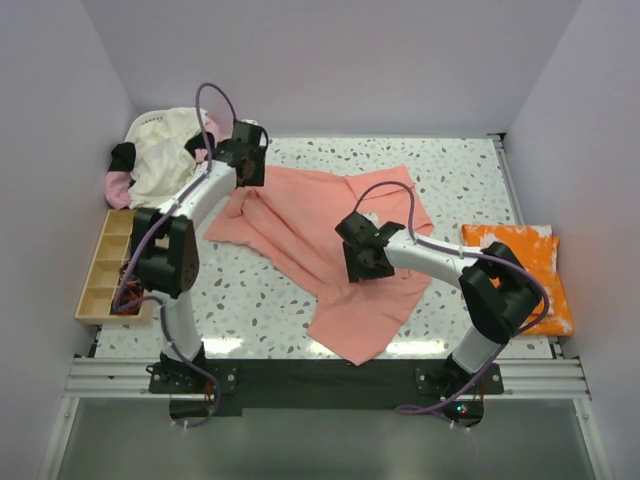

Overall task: Fold and stack the t-shirts
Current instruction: Flatten out the tshirt

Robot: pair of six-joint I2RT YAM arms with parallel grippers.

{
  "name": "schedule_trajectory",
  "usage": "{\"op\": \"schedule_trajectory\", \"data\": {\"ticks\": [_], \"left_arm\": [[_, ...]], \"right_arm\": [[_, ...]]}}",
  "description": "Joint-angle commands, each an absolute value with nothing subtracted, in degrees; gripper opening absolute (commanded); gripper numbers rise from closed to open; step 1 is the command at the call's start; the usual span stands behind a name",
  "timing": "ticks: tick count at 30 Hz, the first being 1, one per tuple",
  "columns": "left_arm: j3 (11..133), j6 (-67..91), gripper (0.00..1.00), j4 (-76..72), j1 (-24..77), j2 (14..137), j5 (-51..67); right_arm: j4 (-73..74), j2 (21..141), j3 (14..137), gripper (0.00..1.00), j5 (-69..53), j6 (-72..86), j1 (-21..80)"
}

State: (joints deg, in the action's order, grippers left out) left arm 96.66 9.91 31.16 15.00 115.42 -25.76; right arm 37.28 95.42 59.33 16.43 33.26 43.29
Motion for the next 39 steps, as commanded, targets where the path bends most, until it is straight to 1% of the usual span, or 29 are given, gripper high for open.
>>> {"op": "schedule_trajectory", "data": {"ticks": [1, 3, 5, 9, 15, 20, 25, 29, 35, 39], "left_arm": [[81.2, 19.2, 0.74, 30.8, 14.9, 99.7, -17.2], [74.5, 20.2, 0.74, 28.9, 14.9, 96.4, -16.7], [71.6, 21.5, 0.74, 28.7, 14.9, 93.8, -15.3], [65.1, 23.6, 0.74, 26.5, 14.9, 92.8, -13.4], [63.3, 24.3, 0.72, 21.8, 14.9, 94.8, -12.0], [63.4, 25.0, 0.71, 16.2, 14.2, 97.1, -9.0], [64.0, 26.7, 0.7, 14.2, 13.6, 102.0, -6.1], [61.4, 29.0, 0.69, 13.3, 13.5, 103.9, -4.9], [53.0, 33.4, 0.69, 15.5, 13.5, 101.0, -5.8], [45.6, 37.6, 0.7, 17.0, 13.6, 94.1, -4.4]], "right_arm": [[38.0, 96.1, 67.5, 0.64, 19.8, 27.5, 40.4], [38.1, 96.0, 69.7, 0.65, 19.2, 26.8, 39.4], [37.2, 95.4, 70.3, 0.66, 17.5, 26.2, 37.7], [34.5, 96.6, 71.7, 0.66, 13.9, 25.1, 34.5], [34.4, 97.3, 73.7, 0.66, 13.0, 23.8, 33.2], [33.9, 96.3, 72.5, 0.66, 12.5, 23.6, 32.8], [33.6, 95.9, 70.9, 0.66, 12.0, 23.8, 32.4], [33.7, 94.9, 70.1, 0.66, 12.1, 23.6, 32.0], [33.7, 94.6, 68.7, 0.68, 12.9, 22.9, 30.8], [33.7, 95.3, 67.9, 0.68, 12.4, 22.4, 29.4]]}}
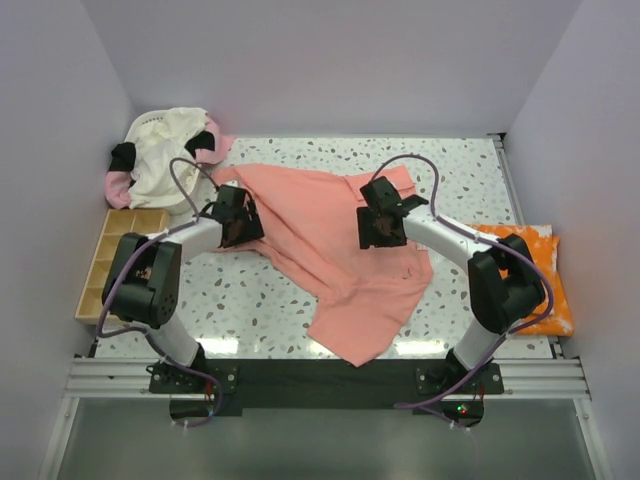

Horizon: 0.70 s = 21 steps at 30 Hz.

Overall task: Fold and stack the t-shirts
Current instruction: Flatten out the tshirt

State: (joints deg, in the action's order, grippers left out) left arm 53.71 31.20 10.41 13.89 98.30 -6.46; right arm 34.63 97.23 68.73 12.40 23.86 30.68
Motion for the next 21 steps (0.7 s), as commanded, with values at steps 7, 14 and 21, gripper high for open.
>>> {"op": "schedule_trajectory", "data": {"ticks": [7, 14, 21], "left_arm": [[32.8, 45.9, 0.7, 20.8, 13.6, 78.7, -0.7], [30.9, 47.1, 0.72, 32.3, 14.3, 64.9, -4.1], [35.6, 48.1, 0.72, 43.8, 14.4, 57.5, -4.4]], "right_arm": [[33.3, 96.0, 67.1, 0.68, 11.6, 21.2, 28.5], [33.0, 95.9, 65.7, 0.68, 10.7, 20.6, 28.0], [33.2, 93.7, 63.5, 0.67, 10.5, 20.7, 27.8]]}}
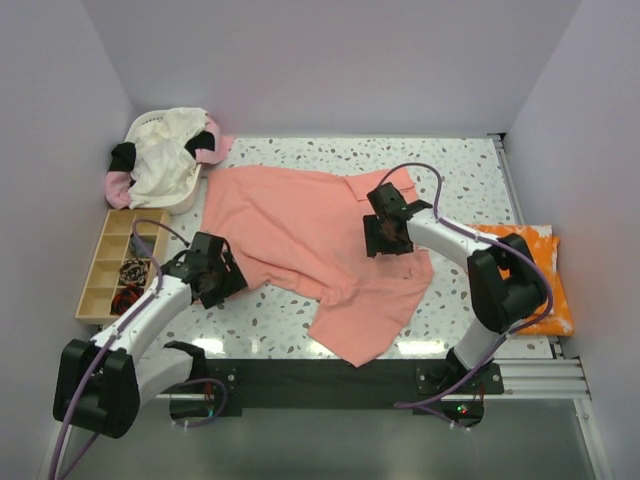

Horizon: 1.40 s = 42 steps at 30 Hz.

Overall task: Fold and stack the t-shirts
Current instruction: Flatten out the tshirt

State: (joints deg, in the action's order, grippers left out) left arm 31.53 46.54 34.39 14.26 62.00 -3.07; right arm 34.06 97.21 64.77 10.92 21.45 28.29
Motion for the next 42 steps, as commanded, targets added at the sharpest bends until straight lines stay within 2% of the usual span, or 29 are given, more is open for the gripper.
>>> {"op": "schedule_trajectory", "data": {"ticks": [1, 4, 8, 13, 19, 23, 29, 36, 42], "left_arm": [[37.2, 47.5, 0.72, 45.6, 14.4, 56.4, -6.6], [40.5, 44.9, 0.73, 43.4, 14.4, 54.8, -8.3], [43.8, 44.2, 0.73, 36.7, 14.4, 62.1, -7.0], [42.2, 42.1, 0.72, 22.8, 14.4, 71.6, -0.9], [37.9, 43.1, 0.72, 16.8, 14.4, 77.3, 3.9], [34.0, 43.5, 0.71, 19.4, 14.4, 76.6, 4.1], [29.5, 45.1, 0.72, 24.5, 14.4, 71.9, 6.4], [27.3, 46.7, 0.73, 35.2, 14.5, 62.7, 11.2], [27.8, 45.0, 0.73, 43.8, 14.2, 55.9, 8.9]], "right_arm": [[33.2, 93.2, 63.5, 0.68, 10.6, 20.7, 27.9], [32.8, 91.1, 63.1, 0.68, 10.6, 20.8, 27.4], [31.5, 90.2, 64.0, 0.69, 10.8, 20.7, 27.0], [29.3, 94.3, 68.3, 0.69, 9.2, 19.2, 25.3], [29.0, 102.7, 75.3, 0.69, 7.2, 19.1, 22.8], [30.3, 107.1, 78.4, 0.68, 6.1, 19.6, 21.5], [30.7, 111.7, 76.4, 0.68, 4.5, 21.3, 20.7], [31.5, 112.2, 70.1, 0.69, 7.3, 23.0, 18.6], [31.6, 109.3, 64.1, 0.69, 9.0, 22.5, 16.8]]}}
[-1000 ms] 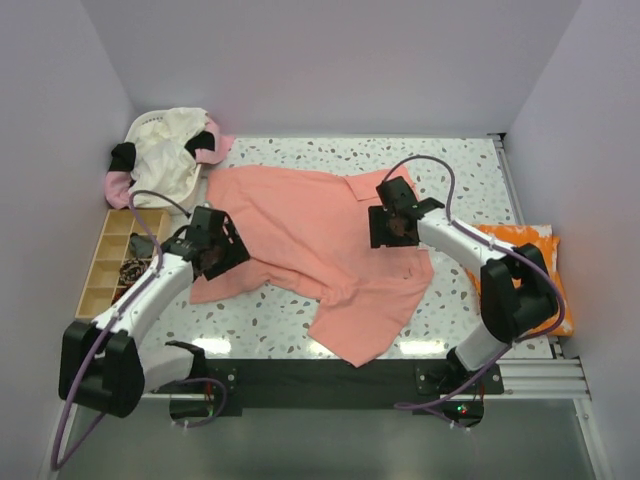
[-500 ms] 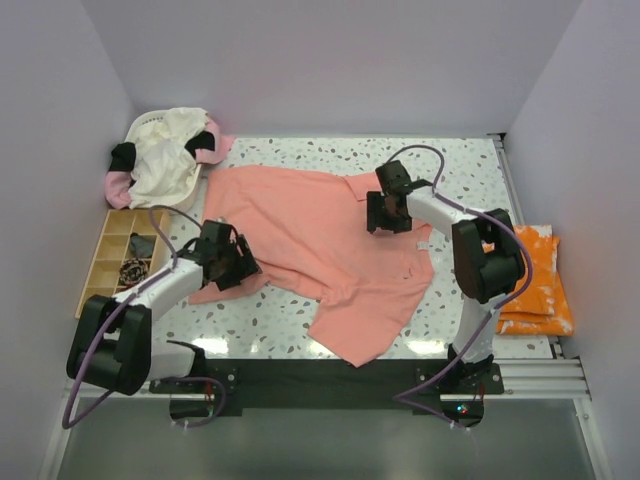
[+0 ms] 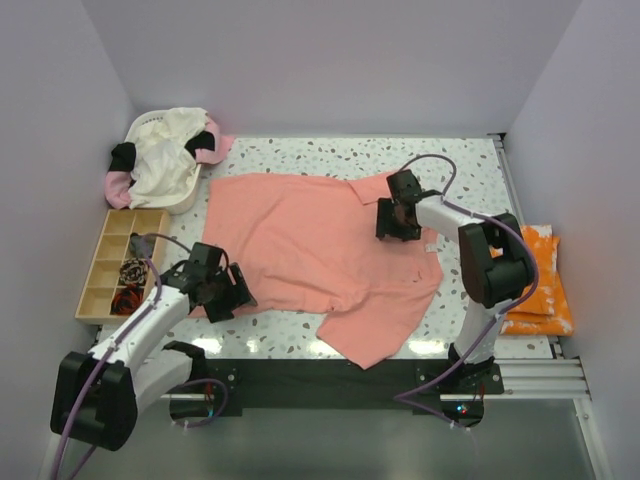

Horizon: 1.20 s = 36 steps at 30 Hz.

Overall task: Fold and stack the t-shirts
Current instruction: Flatten out the tshirt, then grap the side of the flattened tshirt furthest away from the robot with both arms

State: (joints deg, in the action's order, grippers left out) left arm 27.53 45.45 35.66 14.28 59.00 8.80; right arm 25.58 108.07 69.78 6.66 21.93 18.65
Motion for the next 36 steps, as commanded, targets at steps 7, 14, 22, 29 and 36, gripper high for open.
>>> {"op": "schedule_trajectory", "data": {"ticks": [7, 14, 22, 29, 36], "left_arm": [[39.2, 42.2, 0.73, 44.4, 14.2, 58.6, 2.2], [58.7, 34.3, 1.0, 36.8, 14.0, 70.6, -4.4], [81.3, 28.2, 1.0, 25.7, 8.5, 95.6, 4.3], [96.7, 25.2, 0.94, 22.9, 4.0, 116.1, 4.8], [102.1, 20.9, 0.89, 19.7, 2.2, 123.5, -2.7]], "right_arm": [[34.6, 103.5, 64.9, 0.7, 9.8, 20.1, 16.7], [34.1, 94.5, 71.4, 0.75, 9.2, 18.3, 16.1], [30.9, 102.3, 84.2, 0.77, 0.2, 23.9, 7.2], [31.5, 113.4, 94.8, 0.73, -3.7, 27.4, 2.4], [30.9, 120.5, 100.0, 0.72, -3.6, 27.8, 0.2]]}}
